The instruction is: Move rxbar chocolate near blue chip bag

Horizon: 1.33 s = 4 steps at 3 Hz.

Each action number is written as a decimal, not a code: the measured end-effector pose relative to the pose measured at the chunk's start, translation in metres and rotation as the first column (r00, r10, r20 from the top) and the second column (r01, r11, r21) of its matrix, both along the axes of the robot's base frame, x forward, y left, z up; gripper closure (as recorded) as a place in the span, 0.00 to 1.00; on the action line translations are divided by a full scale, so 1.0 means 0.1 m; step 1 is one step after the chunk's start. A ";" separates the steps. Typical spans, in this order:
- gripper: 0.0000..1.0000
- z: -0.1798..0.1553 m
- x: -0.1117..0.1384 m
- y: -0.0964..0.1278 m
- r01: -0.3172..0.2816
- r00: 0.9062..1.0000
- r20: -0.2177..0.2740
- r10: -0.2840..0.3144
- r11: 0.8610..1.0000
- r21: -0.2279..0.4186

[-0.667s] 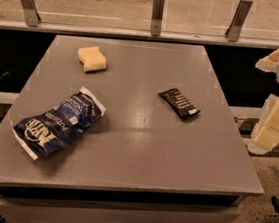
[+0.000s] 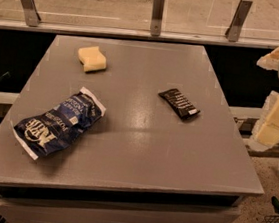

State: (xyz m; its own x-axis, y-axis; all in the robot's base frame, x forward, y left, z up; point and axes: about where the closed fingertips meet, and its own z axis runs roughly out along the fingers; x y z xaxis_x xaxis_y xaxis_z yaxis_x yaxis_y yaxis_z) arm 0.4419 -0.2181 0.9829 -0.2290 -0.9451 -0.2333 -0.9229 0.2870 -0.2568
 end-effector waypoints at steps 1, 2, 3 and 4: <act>0.00 0.06 0.19 0.03 -0.008 1.000 0.007 0.008 1.000 -0.007; 0.00 0.08 0.45 0.13 -0.064 0.998 0.008 0.065 0.998 -0.013; 0.00 0.00 0.69 0.25 -0.143 0.990 0.006 0.143 0.990 0.007; 0.00 -0.17 0.93 0.28 -0.215 0.977 0.014 0.214 0.975 0.048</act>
Offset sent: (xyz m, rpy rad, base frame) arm 0.0734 0.0225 0.0087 -0.0250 0.0088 0.1436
